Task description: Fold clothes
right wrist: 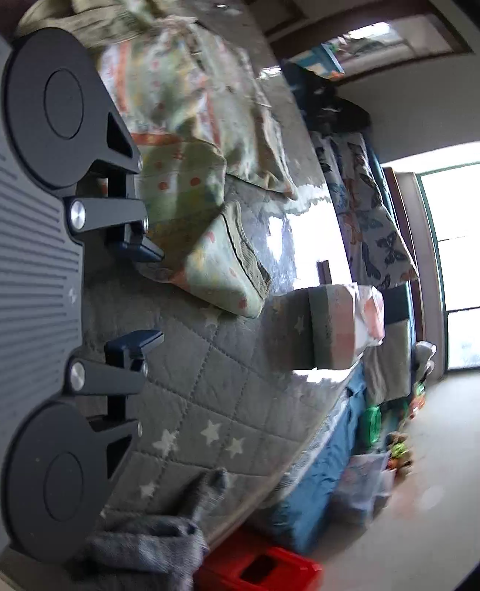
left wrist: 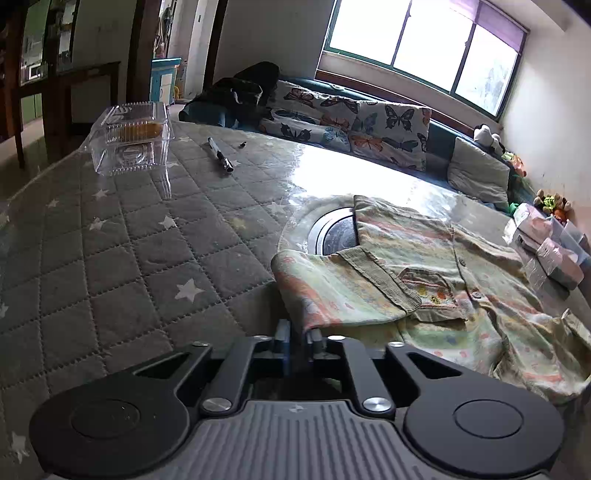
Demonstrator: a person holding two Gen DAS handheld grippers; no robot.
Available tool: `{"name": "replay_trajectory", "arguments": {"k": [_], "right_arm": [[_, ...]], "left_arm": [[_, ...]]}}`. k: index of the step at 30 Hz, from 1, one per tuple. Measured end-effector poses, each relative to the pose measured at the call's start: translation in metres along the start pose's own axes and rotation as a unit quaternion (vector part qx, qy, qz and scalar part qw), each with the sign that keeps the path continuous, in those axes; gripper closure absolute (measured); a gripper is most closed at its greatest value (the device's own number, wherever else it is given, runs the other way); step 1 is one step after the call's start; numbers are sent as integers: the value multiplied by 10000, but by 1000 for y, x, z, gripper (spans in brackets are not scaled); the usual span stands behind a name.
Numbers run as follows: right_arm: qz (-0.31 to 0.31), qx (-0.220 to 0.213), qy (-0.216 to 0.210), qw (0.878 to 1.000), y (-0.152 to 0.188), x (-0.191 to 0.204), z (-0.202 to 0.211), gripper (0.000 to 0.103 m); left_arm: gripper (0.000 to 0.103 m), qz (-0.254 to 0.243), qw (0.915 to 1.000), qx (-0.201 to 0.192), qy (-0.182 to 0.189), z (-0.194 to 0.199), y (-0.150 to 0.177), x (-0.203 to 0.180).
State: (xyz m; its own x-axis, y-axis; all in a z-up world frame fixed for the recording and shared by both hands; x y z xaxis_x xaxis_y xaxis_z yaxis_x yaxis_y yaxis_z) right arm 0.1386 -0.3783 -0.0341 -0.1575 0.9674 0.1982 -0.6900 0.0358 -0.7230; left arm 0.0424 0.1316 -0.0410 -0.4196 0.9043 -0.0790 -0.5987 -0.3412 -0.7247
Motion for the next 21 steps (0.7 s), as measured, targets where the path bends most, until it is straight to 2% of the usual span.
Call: {"name": "replay_trajectory", "arguments": {"k": [2,4,6,8,10,12,15,18,21], "right_arm": [[204,-25,1,9998,-4,7,-2,46],[386,-32,-8,9993,-9,12,-8,43],[591,6,29,9982,-14,19,-20,37],[852,42,184,9962,-18,24,-34,35],[1142,46,422,9926,-23,25,-46,34],[1362,24,650,9885,-28,23,-55,33],[1258,-130,777,9889,-41,14,-53,31],[1013,-368,926,9899,-50,-3,-37,27],[736,-587,1091,9896,-57,-23,-20,26]], "left_arm": [[65,-64,10000,-41,-31,2,0,-2],[53,-144,9998,-115,-56,6,-2,-6],[46,-238,9995,-198,-81,10,-5,-9],[39,-264,9993,-254,-115,13,-7,-9],[34,-270,9990,-306,-169,15,-10,-8],[33,-288,9989,-327,-198,17,-11,-8],[29,-322,9986,-356,-238,17,-14,-9],[27,-388,9983,-355,-251,15,-14,-12],[22,-434,9982,-339,-244,12,-14,-17]]}}
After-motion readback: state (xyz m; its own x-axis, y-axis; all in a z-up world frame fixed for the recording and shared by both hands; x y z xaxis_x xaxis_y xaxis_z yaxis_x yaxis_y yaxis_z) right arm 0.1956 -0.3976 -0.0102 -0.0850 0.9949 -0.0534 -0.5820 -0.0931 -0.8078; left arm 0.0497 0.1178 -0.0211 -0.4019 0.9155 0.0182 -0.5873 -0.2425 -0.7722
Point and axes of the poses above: each gripper's, at about its wrist camera, not at the fingertips, and z roughly against the way its jaws point, x to its left, y to its underside, the point moved 10 cm from there along -z, roughly the way its jaws point, and after that the axes turned 9 degrees about -y, right-handed, at the moved point
